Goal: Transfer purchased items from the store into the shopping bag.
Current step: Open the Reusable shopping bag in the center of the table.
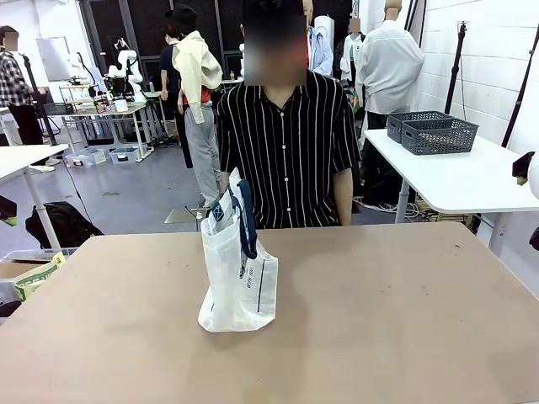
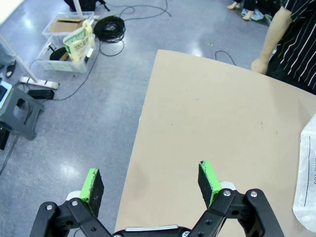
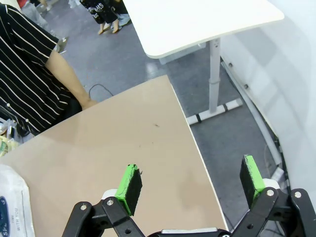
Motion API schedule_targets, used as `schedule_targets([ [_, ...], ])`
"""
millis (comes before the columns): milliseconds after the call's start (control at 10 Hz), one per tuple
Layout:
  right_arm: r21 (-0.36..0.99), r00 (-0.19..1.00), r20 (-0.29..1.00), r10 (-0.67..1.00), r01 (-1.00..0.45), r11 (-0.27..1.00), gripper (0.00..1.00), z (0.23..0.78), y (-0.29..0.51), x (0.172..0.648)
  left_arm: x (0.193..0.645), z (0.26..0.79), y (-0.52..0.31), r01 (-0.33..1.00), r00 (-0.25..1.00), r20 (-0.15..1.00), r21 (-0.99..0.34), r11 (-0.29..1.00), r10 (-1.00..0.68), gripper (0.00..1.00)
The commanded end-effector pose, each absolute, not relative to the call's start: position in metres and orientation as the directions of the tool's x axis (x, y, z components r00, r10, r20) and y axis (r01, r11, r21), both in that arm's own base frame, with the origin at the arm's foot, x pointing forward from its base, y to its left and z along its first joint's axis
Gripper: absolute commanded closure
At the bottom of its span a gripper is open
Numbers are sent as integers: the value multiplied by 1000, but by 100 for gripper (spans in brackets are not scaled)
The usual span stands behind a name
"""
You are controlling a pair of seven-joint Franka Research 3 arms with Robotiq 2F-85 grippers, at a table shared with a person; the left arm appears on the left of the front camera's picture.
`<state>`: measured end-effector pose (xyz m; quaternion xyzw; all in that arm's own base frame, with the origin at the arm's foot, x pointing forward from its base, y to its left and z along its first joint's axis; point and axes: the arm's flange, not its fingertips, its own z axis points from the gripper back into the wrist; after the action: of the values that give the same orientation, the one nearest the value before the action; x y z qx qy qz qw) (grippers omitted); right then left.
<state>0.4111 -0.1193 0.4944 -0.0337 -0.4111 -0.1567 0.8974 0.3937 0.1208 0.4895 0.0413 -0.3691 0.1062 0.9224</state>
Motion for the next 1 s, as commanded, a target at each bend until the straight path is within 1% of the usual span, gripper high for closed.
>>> schedule_targets([
  [0, 59, 615, 749, -247, 310, 949, 0, 495, -118, 411, 393, 489, 123, -230, 706, 688, -4, 973, 170, 0],
  [100, 59, 615, 749, -247, 310, 949, 0, 495, -118, 411, 394, 489, 121, -226, 705, 690, -2, 974, 165, 0],
  [200, 68, 613, 748, -254, 309, 949, 0, 494, -119, 411, 406, 499, 105, -188, 683, 716, -16, 982, 143, 0],
  [400, 99, 646, 725, -238, 244, 965, 0, 513, -76, 426, 419, 521, 70, -45, 630, 773, -58, 997, 73, 0],
  [500, 124, 655, 719, -233, 208, 970, 0, 524, -51, 430, 424, 529, 54, 53, 607, 793, -106, 993, 53, 0],
  [600, 168, 664, 715, -220, 142, 975, 0, 536, -25, 431, 430, 535, 34, 138, 585, 811, -137, 981, 31, 0],
  [800, 217, 716, 681, -154, 4, 976, 0, 544, 32, 427, 442, 532, -10, 280, 597, 801, -147, 949, -52, 0],
  [900, 207, 723, 683, -100, -61, 976, 0, 542, 52, 426, 449, 527, -23, 299, 598, 800, -162, 940, -53, 0],
])
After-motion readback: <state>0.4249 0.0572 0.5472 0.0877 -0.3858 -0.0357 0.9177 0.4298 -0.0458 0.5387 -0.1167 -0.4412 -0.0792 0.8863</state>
